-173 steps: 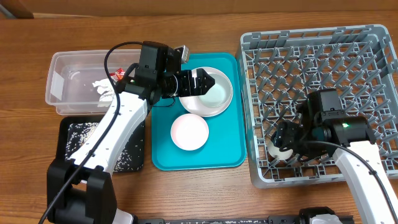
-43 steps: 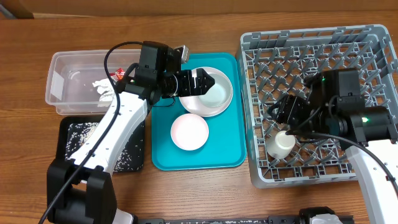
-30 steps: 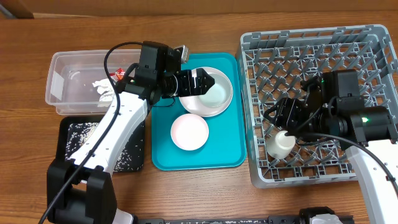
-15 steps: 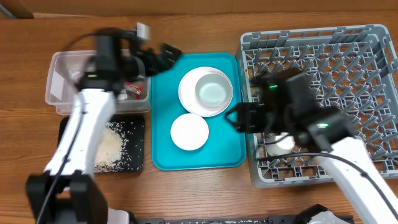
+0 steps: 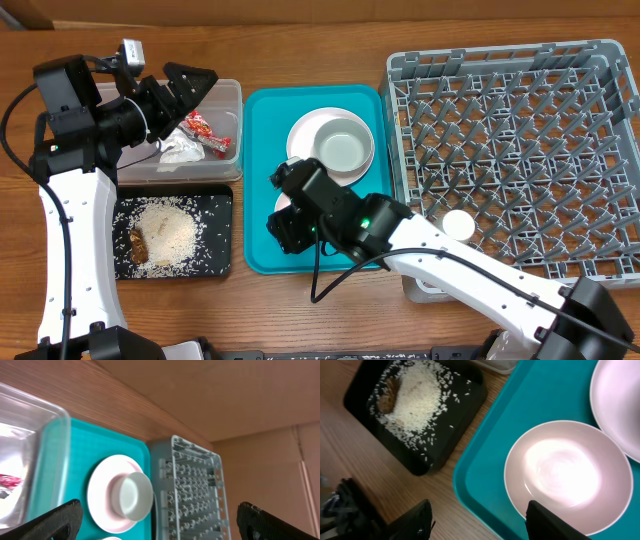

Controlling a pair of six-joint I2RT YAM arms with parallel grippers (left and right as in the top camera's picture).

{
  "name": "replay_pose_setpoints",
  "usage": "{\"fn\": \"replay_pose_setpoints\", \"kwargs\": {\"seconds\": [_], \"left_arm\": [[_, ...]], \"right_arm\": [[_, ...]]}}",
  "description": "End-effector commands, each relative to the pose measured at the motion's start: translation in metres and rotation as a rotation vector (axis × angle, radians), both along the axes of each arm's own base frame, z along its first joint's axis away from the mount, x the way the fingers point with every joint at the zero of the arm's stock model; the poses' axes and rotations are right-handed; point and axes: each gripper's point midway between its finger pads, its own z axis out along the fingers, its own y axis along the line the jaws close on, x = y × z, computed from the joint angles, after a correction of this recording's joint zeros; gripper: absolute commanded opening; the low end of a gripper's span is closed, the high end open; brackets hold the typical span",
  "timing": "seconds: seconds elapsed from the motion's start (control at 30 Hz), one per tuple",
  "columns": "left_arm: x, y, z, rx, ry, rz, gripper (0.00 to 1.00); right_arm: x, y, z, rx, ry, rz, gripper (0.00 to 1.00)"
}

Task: Sort waste into correct bins and load items into the dishwasher
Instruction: 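Raise the left arm away and move the right gripper to the pink bowl, then grip the pink bowl rim on the teal tray with the right gripper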

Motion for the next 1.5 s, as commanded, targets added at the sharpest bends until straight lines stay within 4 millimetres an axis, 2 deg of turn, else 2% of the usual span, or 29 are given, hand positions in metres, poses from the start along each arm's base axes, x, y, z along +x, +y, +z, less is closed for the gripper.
{"fn": "replay_pose_setpoints", "kwargs": {"seconds": [0.0,0.2,0.3,0.33,0.4,0.5,0.57,0.6,0.7,0.87,1.07,1.27,1.47], "left_arm": [[0.012,0.025,-0.013,0.108,0.032,0.135,1.0],[0.019,0.067,-0.028,0.275,0.076,0.335,1.0],[0.019,0.077,-0.031,0.311,0.086,0.38,1.0],[0.019,0.078,-0.031,0.317,0.087,0.387,1.0],[0.019,0.08,-0.031,0.323,0.089,0.393,1.0],[0.019,0.08,-0.031,0.323,0.089,0.393,1.0],[0.019,0.08,-0.031,0.323,0.089,0.393,1.0],[0.019,0.08,-0.031,0.323,0.089,0.393,1.0],[0.019,0.08,-0.031,0.323,0.089,0.393,1.0],[0.019,0.08,-0.031,0.323,0.089,0.393,1.0],[0.019,0.08,-0.031,0.323,0.089,0.393,1.0],[0.019,0.08,-0.031,0.323,0.089,0.393,1.0],[0.019,0.08,-0.031,0.323,0.089,0.393,1.0]], "right_arm": [[0.013,-0.002,0.008,-0.013,-0.066,-0.042,0.62],[0.016,0.004,0.004,-0.001,-0.069,-0.039,0.56],[0.021,0.012,0.004,0.027,-0.082,-0.036,0.56],[0.022,0.013,0.005,0.033,-0.087,-0.036,0.61],[0.023,0.015,0.006,0.038,-0.091,-0.036,0.84],[0.023,0.014,0.005,0.033,-0.087,-0.036,0.88],[0.023,0.014,0.005,0.035,-0.089,-0.036,0.99],[0.024,0.015,0.006,0.04,-0.093,-0.037,0.95],[0.029,0.02,0.009,0.055,-0.133,-0.021,0.69],[0.035,0.028,-0.002,0.052,-0.177,0.023,0.52],[0.032,0.024,-0.033,-0.023,-0.132,0.039,0.54],[0.035,0.03,-0.053,-0.042,-0.123,0.048,0.54],[0.035,0.03,-0.057,-0.049,-0.116,0.049,0.53]]}}
